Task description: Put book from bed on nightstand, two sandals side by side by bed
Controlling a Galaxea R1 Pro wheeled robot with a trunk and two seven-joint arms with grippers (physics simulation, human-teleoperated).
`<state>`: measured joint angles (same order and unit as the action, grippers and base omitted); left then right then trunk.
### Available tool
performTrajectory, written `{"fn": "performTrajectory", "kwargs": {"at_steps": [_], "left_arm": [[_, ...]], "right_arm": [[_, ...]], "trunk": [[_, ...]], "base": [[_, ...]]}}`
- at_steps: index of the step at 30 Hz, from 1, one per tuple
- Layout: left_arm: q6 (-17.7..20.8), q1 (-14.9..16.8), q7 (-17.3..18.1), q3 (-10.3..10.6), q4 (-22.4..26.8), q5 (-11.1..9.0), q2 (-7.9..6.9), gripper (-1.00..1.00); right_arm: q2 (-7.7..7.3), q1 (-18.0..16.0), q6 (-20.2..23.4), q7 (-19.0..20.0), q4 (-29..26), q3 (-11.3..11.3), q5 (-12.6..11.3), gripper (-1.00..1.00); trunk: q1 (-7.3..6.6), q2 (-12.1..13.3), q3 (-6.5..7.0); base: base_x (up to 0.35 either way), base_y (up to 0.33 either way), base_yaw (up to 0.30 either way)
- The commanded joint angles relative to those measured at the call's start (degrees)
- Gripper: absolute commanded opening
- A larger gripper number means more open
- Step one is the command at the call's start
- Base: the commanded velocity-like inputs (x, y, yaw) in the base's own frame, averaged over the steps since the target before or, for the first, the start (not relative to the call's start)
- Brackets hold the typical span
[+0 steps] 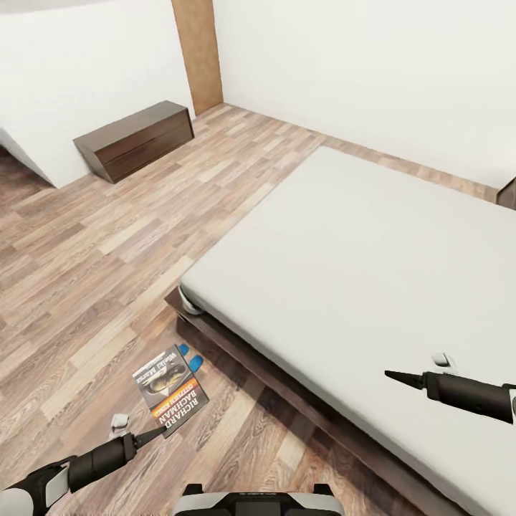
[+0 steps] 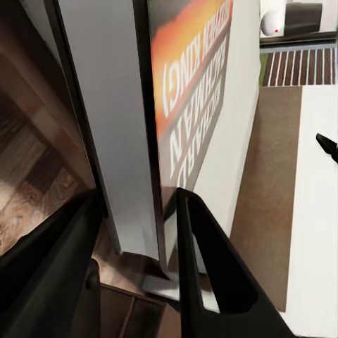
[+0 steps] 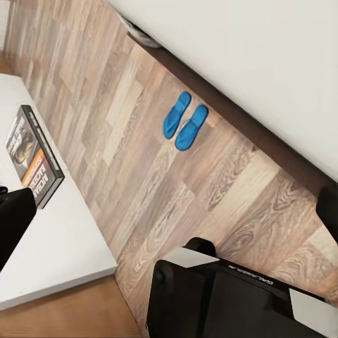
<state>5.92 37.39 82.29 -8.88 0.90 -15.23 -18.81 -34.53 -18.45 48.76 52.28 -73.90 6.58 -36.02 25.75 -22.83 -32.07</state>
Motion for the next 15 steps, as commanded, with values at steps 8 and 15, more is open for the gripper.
{"fn": "performTrajectory", "kwargs": {"at_steps": [8,15], "left_arm": [[0.58,0.05,0.23,-0.61,-0.01,0.37,0.00,-1.00],[0.58,0.05,0.23,-0.61,-0.02,0.37,0.00,-1.00]], "right_arm": [[-0.01,0.00,0.28,0.10,-0.01,0.02,-0.10,1.00],[0.07,0.00,0.27,0.02,0.00,-0.13,-0.10,1.00]], "trunk": [[0.03,-0.09,-0.07],[0.03,-0.09,-0.07]], "base": [[0.000,0.000,0.291],[0.000,0.000,0.291]]}}
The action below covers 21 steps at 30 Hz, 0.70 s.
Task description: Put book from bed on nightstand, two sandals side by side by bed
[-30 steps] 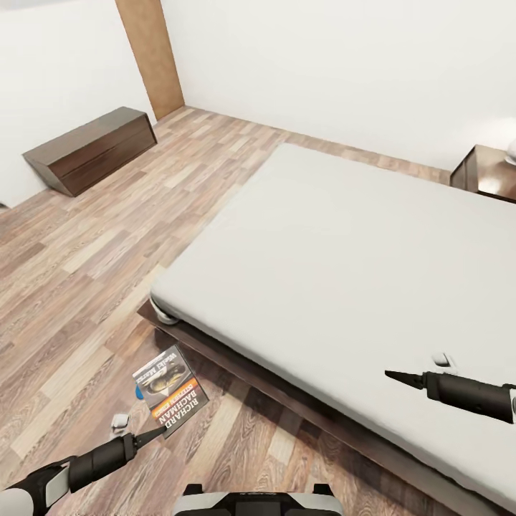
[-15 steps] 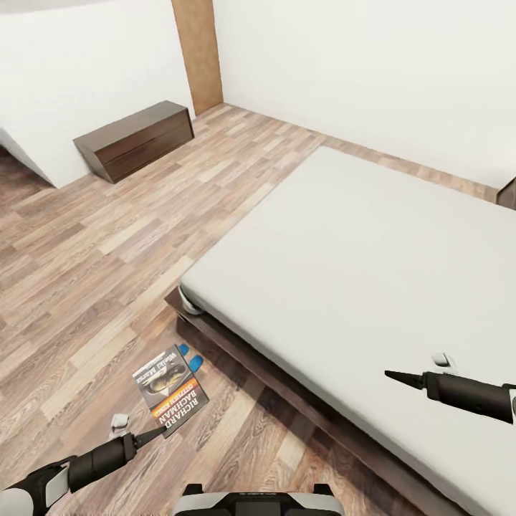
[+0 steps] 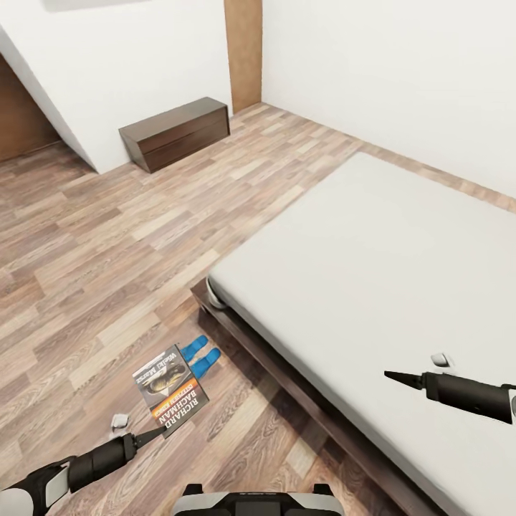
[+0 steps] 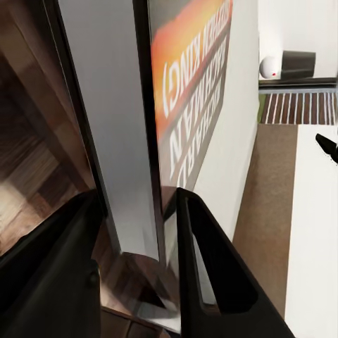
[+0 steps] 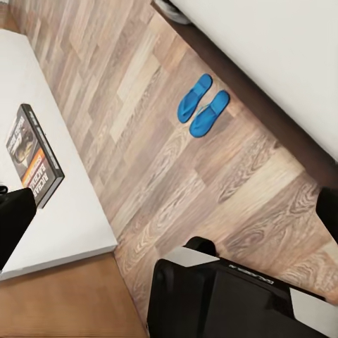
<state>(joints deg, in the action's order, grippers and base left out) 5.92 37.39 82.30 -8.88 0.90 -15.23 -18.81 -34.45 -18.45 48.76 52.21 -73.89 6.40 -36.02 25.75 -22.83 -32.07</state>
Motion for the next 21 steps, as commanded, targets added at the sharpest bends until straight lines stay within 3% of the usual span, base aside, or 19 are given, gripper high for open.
{"fn": "performTrajectory", "kwargs": {"at_steps": [1,16,21], "left_arm": [[0.58,0.05,0.23,-0.61,-0.02,0.37,0.00,-1.00],[0.58,0.05,0.04,-0.61,-0.02,0.36,0.00,-1.00],[0.50,0.05,-1.79,-0.62,-0.02,0.34,0.00,-1.00]], "right_arm": [[-0.01,0.00,0.28,0.10,0.00,0.04,-0.11,1.00],[-0.01,0.00,0.27,0.05,1.16,-0.07,-0.11,1.00],[-0.01,0.00,0.25,0.14,5.45,-0.35,-0.09,1.00]], "trunk": [[0.03,-0.09,-0.07],[0.03,-0.09,-0.07],[0.03,-0.09,-0.07]], "base": [[0.000,0.000,0.291],[0.000,0.000,0.291],[0.000,0.000,0.291]]}}
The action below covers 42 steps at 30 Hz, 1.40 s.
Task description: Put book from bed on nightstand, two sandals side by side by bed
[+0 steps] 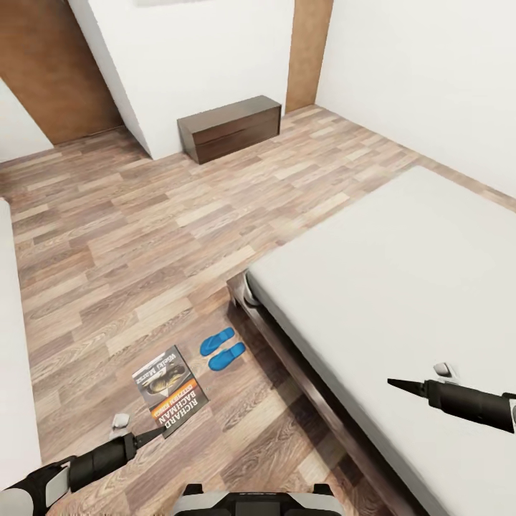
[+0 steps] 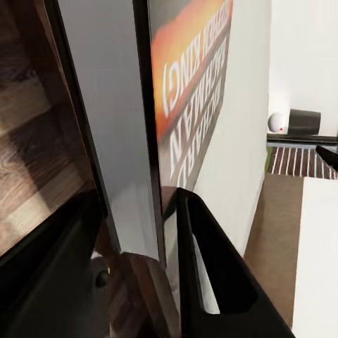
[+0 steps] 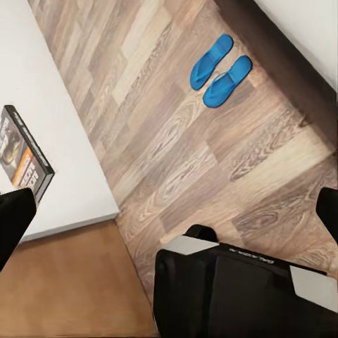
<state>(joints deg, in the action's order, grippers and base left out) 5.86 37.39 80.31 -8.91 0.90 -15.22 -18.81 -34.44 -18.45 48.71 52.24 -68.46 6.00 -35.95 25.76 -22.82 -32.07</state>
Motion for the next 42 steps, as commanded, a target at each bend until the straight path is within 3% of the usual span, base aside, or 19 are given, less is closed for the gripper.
{"fn": "performTrajectory", "kwargs": {"at_steps": [1,6,9,11,14,20,23,26,28,29,33,37,42], "left_arm": [[0.51,0.05,-1.26,-0.60,-0.02,0.34,0.00,-1.00],[-0.31,-0.25,-12.61,-0.56,-0.02,0.36,0.75,-1.00],[-2.89,-1.11,-17.87,-0.51,-0.02,0.42,1.20,-1.00],[-4.23,-2.26,-19.14,-0.50,-0.02,0.44,1.29,-1.00],[-6.11,-3.71,-20.01,-0.45,-0.02,0.51,1.64,-1.00],[-9.11,-5.69,-20.78,-0.41,-0.02,0.54,2.41,-1.00],[-9.50,-5.99,-20.86,-0.41,-0.02,0.54,2.84,-1.00],[-9.59,-6.08,-20.84,-0.41,-0.02,0.54,2.94,-1.00],[-9.62,-6.10,-20.85,-0.41,-0.02,0.54,2.99,-1.00],[-9.63,-6.13,-20.87,-0.41,-0.02,0.54,3.05,-1.00],[-9.58,-6.14,-20.89,-0.41,-0.02,0.49,3.42,-1.00],[-9.55,-6.16,-20.89,-0.41,-0.07,0.46,3.51,-1.00],[-9.52,-6.18,-20.94,-0.41,-0.10,0.45,3.56,-1.00]], "right_arm": [[-0.01,-0.01,0.28,0.12,1.23,-0.36,-0.15,1.00],[0.23,-0.01,-1.46,0.08,7.55,-5.28,1.35,1.00],[1.84,-0.01,-9.43,0.19,13.20,-8.04,3.10,1.00],[2.39,-0.01,-13.38,0.25,16.91,-8.55,3.60,1.00],[2.80,-0.01,-17.19,0.21,24.49,-8.92,3.92,1.00],[3.49,-0.01,-20.90,0.24,31.99,-9.11,4.03,1.00],[5.12,-0.01,-23.53,0.22,35.07,-9.15,4.22,1.00],[6.54,-0.01,-25.31,0.12,37.54,-9.16,6.41,1.00],[7.85,-0.01,-25.89,0.07,38.81,-9.16,9.82,1.00],[9.31,-0.01,-26.09,0.06,39.27,-9.16,12.60,1.00],[12.74,-0.01,-27.21,0.00,40.80,-9.04,17.35,1.00],[13.65,-0.01,-30.19,-0.02,41.67,-8.99,18.42,1.00],[13.73,-0.01,-30.66,-0.03,41.82,-8.94,18.48,1.00]], "trunk": [[0.03,-0.09,-0.07],[0.03,-0.09,-0.07],[0.03,-0.09,-0.07],[0.03,-0.09,-0.07],[0.03,-0.09,-0.07],[0.03,-0.09,-0.07],[0.03,-0.09,-0.07],[0.03,-0.09,-0.07],[0.03,-0.09,-0.07],[0.03,-0.09,-0.07],[0.03,-0.09,-0.07],[0.03,-0.09,-0.07],[0.03,-0.09,-0.07]], "base": [[0.000,0.000,0.291],[0.000,0.000,0.291],[0.000,0.000,0.291],[0.000,0.000,0.291],[0.000,0.000,0.291],[0.000,0.000,0.291],[0.000,0.000,0.291],[0.000,0.000,0.291],[0.000,0.000,0.291],[0.000,0.000,0.291],[0.000,0.000,0.291],[0.000,0.000,0.291],[0.000,0.000,0.291]]}}
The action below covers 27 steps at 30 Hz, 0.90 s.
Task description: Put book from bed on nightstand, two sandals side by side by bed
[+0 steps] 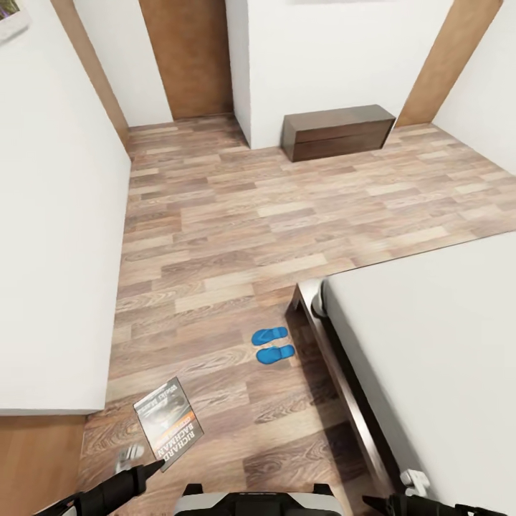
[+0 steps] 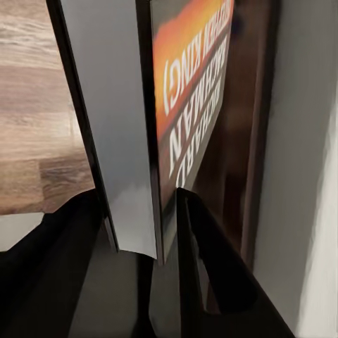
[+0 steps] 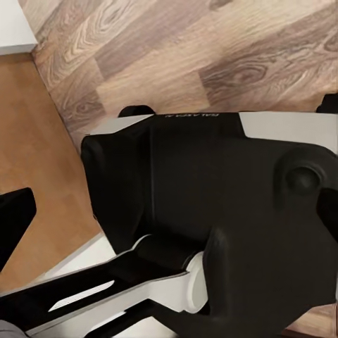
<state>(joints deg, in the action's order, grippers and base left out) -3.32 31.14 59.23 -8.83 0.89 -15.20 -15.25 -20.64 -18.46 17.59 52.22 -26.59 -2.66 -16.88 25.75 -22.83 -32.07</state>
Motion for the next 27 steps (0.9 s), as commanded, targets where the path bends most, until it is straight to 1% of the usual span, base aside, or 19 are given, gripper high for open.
{"fn": "performTrajectory", "kwargs": {"at_steps": [1,8,27], "left_arm": [[-0.35,0.06,0.13,-0.49,-0.09,0.44,0.02,-1.00],[-0.37,0.06,0.10,-0.49,-0.08,0.44,0.64,-1.00],[-0.37,0.06,0.10,-0.46,-0.08,0.44,0.75,-1.00]], "right_arm": [[-0.06,0.00,0.45,-0.03,-0.05,-0.27,-0.60,1.00],[-0.04,0.00,0.36,-0.14,-0.04,-0.24,-0.61,1.00],[-0.02,0.00,0.34,-0.13,-0.04,-0.24,-0.61,1.00]], "trunk": [[0.03,-0.09,-0.07],[0.03,-0.09,-0.07],[0.03,-0.09,-0.07]], "base": [[0.000,0.000,0.291],[0.000,0.000,0.291],[0.000,0.000,0.291]]}}
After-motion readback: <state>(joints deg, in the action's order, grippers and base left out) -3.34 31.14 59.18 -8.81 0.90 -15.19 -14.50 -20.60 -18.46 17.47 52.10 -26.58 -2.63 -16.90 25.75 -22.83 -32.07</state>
